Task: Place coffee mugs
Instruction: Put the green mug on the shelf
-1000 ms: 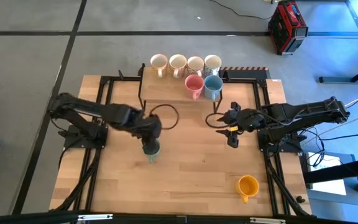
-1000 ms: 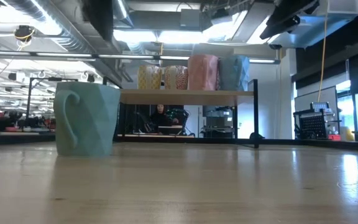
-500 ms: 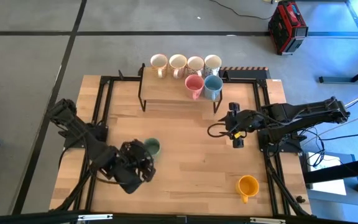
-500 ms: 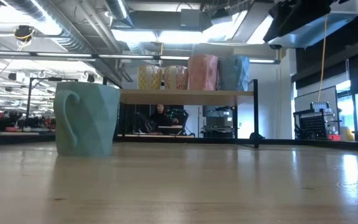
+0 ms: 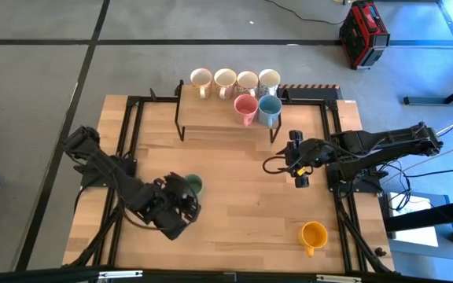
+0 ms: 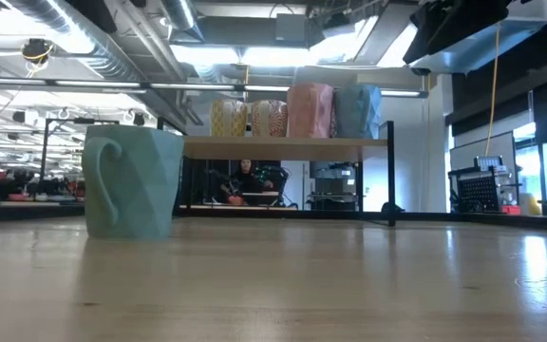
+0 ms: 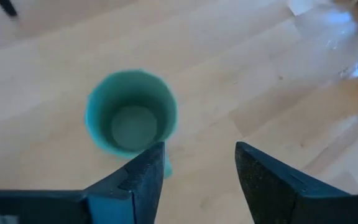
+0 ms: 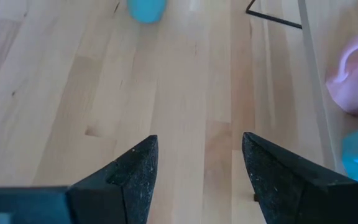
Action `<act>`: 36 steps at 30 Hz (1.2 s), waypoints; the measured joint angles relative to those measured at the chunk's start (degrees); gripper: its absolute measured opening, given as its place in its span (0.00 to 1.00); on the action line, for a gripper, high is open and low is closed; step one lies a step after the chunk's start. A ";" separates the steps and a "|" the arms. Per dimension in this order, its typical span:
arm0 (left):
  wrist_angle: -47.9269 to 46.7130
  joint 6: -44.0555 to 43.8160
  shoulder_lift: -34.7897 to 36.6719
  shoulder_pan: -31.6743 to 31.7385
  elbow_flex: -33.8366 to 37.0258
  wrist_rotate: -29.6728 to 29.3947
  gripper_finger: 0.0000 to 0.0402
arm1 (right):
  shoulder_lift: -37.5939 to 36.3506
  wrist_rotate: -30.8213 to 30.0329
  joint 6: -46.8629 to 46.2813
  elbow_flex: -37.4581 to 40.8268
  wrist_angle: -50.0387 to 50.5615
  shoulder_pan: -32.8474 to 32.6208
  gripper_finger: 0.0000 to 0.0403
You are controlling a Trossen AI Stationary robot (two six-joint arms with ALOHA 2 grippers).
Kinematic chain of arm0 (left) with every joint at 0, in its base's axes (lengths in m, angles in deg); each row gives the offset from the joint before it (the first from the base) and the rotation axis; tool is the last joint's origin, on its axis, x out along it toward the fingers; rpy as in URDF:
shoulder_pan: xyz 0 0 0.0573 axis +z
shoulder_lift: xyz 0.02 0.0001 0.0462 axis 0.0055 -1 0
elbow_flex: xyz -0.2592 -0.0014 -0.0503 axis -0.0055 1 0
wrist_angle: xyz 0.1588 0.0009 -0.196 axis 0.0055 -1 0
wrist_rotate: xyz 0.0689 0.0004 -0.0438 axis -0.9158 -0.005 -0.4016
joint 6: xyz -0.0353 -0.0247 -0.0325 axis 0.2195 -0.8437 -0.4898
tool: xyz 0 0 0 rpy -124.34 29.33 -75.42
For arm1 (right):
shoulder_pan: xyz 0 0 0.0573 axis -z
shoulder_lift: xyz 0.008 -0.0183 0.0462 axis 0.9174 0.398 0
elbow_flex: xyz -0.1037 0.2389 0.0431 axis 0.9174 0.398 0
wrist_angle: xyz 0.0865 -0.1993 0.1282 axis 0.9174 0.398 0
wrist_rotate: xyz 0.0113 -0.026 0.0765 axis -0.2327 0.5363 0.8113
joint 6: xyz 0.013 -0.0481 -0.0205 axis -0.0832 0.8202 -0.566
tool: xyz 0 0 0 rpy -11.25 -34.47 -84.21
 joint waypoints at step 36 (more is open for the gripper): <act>-5.51 -24.00 -29.86 -5.63 3.92 -13.98 0.42 | 0.19 0.00 -4.79 0.00 0.68 0.00 0.55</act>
